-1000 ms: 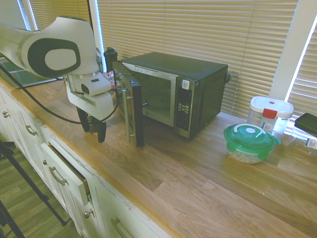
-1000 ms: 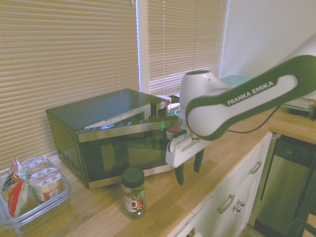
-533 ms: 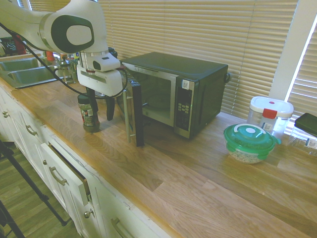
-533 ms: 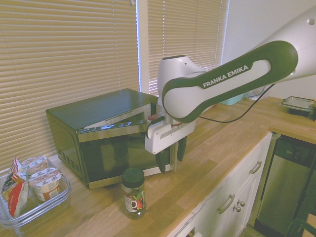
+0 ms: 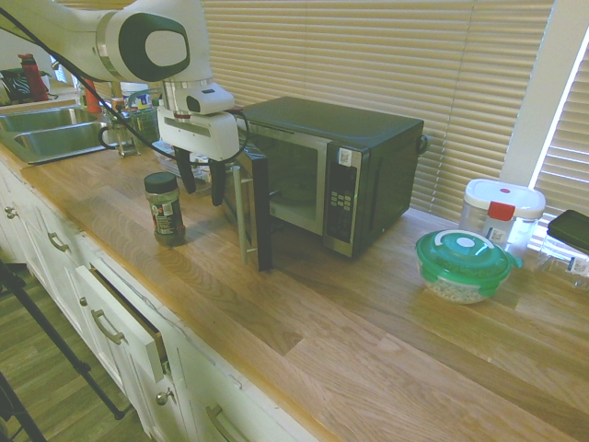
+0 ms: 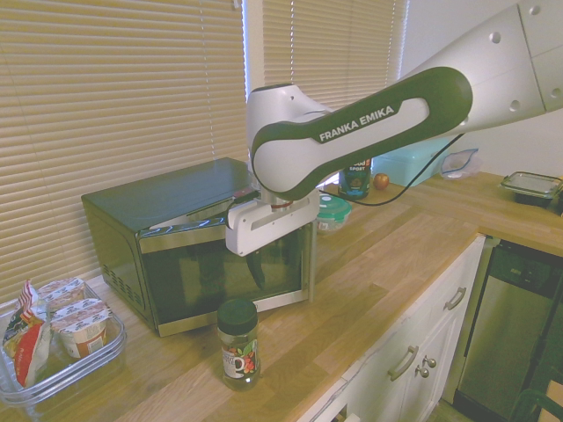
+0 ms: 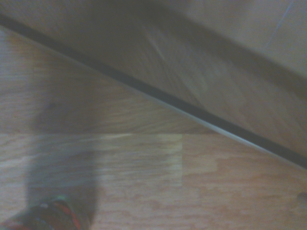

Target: Close the microwave

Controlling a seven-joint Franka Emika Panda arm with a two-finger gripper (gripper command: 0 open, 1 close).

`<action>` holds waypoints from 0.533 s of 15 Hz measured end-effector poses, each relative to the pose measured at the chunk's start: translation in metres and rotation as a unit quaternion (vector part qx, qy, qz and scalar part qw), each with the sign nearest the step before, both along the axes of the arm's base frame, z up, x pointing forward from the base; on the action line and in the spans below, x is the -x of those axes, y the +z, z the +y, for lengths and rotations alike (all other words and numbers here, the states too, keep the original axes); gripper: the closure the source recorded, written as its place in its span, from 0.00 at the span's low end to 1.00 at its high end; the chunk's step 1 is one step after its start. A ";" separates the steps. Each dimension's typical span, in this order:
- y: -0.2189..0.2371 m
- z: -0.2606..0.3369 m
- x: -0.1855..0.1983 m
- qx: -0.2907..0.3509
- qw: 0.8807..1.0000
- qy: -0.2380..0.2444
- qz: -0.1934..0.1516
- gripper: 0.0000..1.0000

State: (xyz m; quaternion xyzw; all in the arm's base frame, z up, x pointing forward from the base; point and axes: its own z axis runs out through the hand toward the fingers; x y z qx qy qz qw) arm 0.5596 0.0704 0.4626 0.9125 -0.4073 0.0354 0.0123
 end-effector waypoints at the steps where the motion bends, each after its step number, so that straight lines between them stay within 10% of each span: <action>1: 0.002 -0.003 -0.009 0.000 1.000 -0.004 -0.002 0.00; 8: 0.011 -0.042 -0.074 -0.003 0.999 -0.041 -0.015 0.00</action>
